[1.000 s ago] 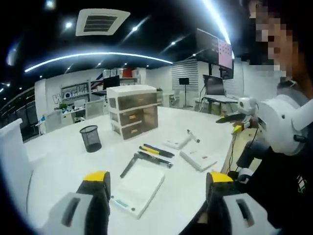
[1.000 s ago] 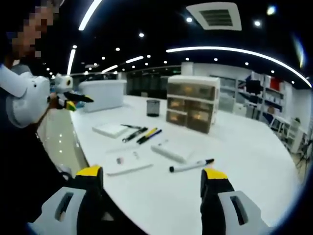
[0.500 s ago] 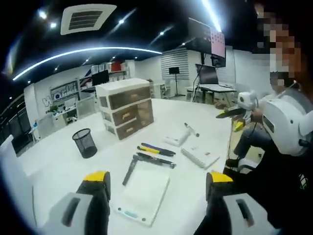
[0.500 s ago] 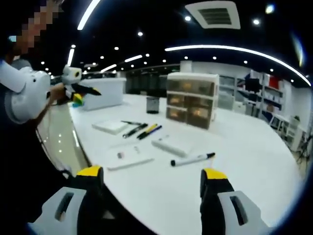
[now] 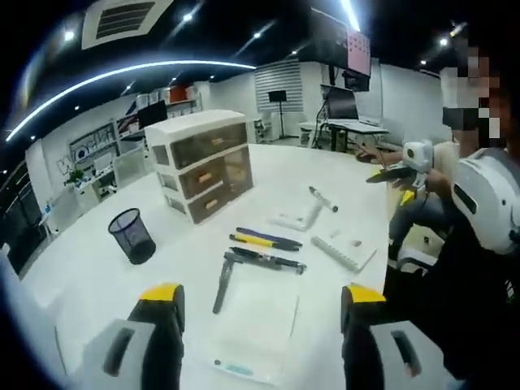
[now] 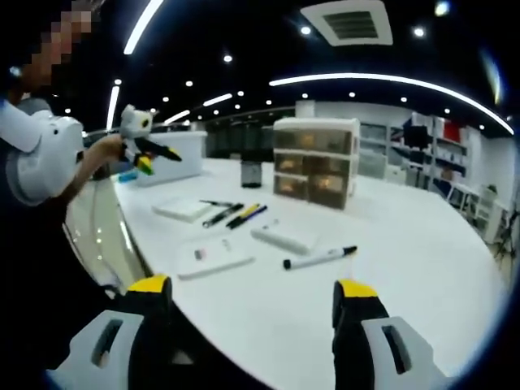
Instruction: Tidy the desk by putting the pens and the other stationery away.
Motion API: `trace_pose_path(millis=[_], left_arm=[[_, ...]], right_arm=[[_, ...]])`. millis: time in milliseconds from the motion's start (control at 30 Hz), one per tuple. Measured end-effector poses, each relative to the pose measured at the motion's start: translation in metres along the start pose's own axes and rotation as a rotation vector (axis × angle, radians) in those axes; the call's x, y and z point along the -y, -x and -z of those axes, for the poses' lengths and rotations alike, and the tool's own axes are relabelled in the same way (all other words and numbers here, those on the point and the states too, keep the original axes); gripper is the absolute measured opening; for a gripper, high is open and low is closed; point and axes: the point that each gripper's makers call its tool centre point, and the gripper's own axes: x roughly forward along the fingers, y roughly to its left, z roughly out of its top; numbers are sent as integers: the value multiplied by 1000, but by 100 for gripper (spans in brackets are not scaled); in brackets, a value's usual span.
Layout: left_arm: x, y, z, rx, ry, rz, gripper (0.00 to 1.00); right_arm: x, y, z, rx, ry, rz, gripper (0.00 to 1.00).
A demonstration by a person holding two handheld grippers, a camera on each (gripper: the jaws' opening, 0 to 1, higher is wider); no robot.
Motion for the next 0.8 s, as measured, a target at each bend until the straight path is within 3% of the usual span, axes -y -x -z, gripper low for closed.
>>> trace_pose_path(millis=[567, 800], left_arm=[[-5, -19, -3, -134, -56, 45, 77], [-7, -22, -7, -151, -55, 54, 77]], right_arm=[[-1, 3, 3, 22, -18, -6, 76], [-1, 4, 1, 26, -14, -9, 76]])
